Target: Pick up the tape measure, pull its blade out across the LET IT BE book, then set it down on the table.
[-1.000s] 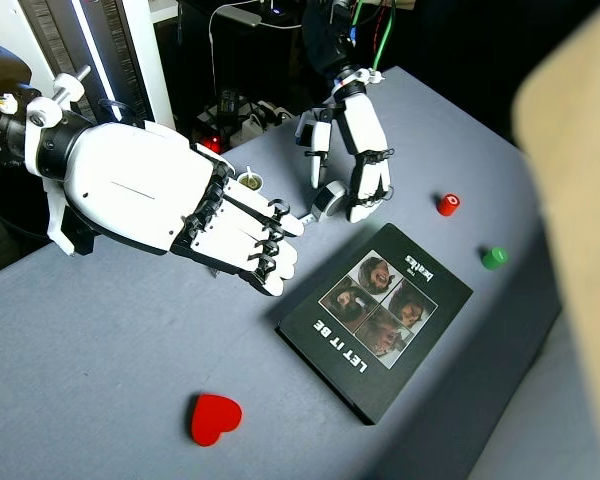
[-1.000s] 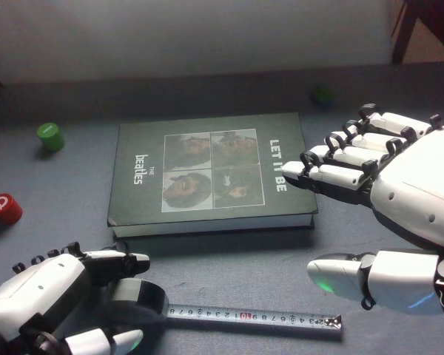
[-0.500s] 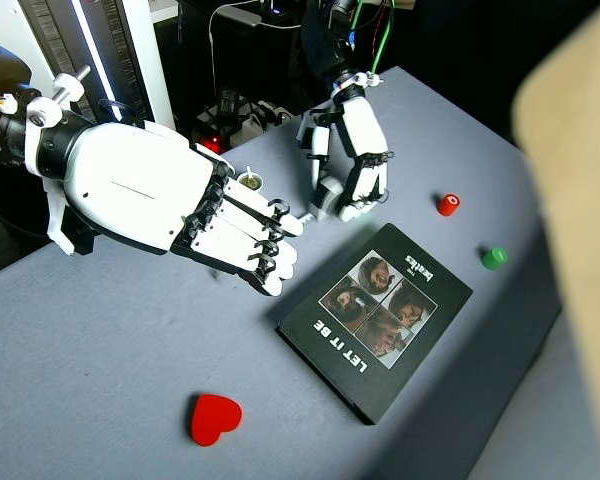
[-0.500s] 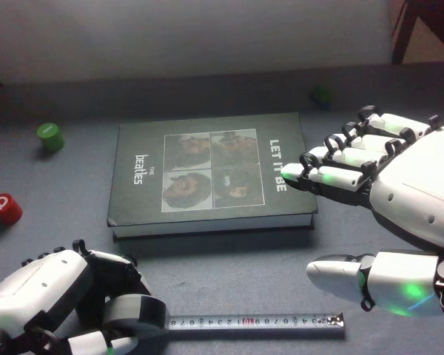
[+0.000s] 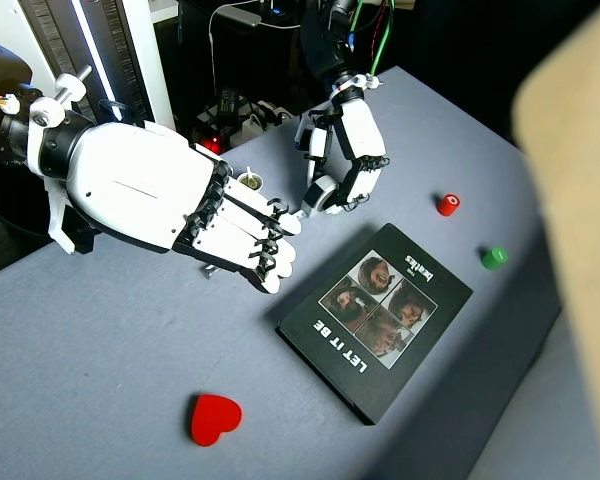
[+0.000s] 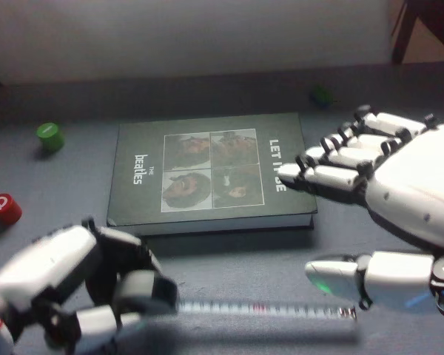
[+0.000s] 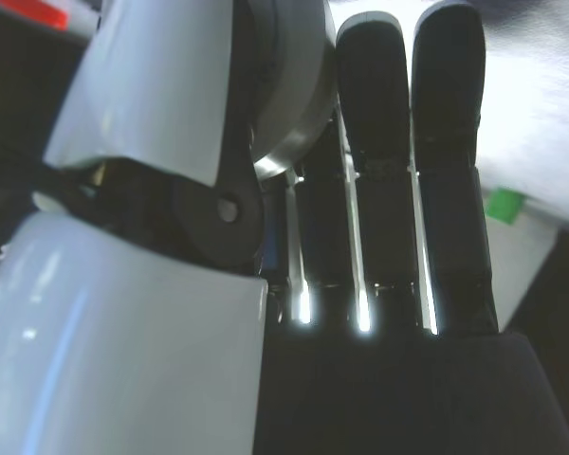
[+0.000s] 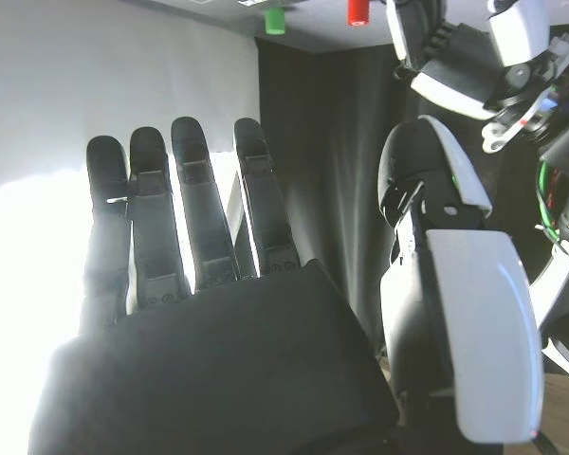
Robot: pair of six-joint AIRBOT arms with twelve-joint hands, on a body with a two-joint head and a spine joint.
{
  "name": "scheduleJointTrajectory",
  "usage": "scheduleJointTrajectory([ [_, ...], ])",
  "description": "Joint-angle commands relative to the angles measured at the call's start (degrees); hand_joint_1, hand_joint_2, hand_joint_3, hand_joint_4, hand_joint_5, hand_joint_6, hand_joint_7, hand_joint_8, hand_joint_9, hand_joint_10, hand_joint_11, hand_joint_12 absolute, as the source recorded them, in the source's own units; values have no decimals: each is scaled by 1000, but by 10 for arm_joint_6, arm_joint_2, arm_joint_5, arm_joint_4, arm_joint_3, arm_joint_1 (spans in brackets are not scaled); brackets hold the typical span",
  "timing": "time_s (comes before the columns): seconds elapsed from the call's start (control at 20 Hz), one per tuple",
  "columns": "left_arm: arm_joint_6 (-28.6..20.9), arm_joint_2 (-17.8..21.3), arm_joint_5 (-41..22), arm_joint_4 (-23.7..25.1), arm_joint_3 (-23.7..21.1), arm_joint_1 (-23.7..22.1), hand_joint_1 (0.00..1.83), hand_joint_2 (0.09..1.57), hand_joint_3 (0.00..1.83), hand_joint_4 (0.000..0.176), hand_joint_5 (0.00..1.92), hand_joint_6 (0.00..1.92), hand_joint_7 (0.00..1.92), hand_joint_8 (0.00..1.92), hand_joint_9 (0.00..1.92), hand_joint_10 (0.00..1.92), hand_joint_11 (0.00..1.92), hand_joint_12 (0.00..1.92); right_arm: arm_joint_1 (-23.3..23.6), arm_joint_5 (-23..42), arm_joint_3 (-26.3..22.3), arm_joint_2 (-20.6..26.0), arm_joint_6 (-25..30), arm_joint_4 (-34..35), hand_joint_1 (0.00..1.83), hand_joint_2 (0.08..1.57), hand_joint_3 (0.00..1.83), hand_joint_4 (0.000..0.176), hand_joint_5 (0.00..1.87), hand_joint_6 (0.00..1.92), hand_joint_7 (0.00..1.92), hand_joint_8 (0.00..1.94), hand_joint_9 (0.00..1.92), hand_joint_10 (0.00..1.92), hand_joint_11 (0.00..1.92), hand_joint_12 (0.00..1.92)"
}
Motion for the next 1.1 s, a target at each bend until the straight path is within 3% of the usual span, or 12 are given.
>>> scheduleJointTrajectory([
  [0.0,-6,11,-45,19,1,-14,1385,1079,0,0,1012,775,1045,791,1024,1150,879,1089,18,48,7,-4,-1,-27,342,1126,0,63,223,7,259,3,202,5,0,692],
  [0.2,17,53,17,-11,2,-85,1386,1076,0,0,1024,763,1049,779,1027,1137,894,1043,76,-10,58,-32,-13,14,644,1039,0,0,281,8,322,8,280,13,0,842],
  [0.3,26,72,30,-46,1,-118,1385,1078,0,0,1020,775,1042,790,1019,1148,889,1043,116,-60,89,-55,-128,139,737,1055,0,0,315,6,356,5,306,7,0,913],
  [0.4,27,85,38,-71,5,-150,1385,1079,0,0,1024,774,1047,791,1005,1158,877,1039,156,-76,117,-75,-302,333,808,1061,1,0,372,20,386,11,322,9,15,933],
  [0.55,55,108,89,-97,13,-193,1385,1078,0,0,1025,773,1049,789,1004,1158,872,1038,193,-79,150,-100,-424,484,866,1069,0,0,482,17,517,17,455,26,95,952],
  [0.7,93,118,132,-130,33,-247,1385,1078,0,0,1015,777,1055,785,1006,1155,884,1042,231,-72,183,-120,-499,587,883,1080,2,0,528,14,572,12,514,24,141,959],
  [0.8,103,120,164,-131,49,-268,1385,1078,0,0,1013,777,1051,788,1013,1149,896,1021,256,-58,206,-135,-567,695,902,1087,4,0,549,18,591,15,530,25,165,966],
  [1.05,81,123,213,-116,92,-279,1386,1078,0,0,1012,776,1051,789,1015,1148,884,1009,279,-51,248,-173,-567,702,917,1081,0,0,595,10,655,10,575,18,234,972],
])
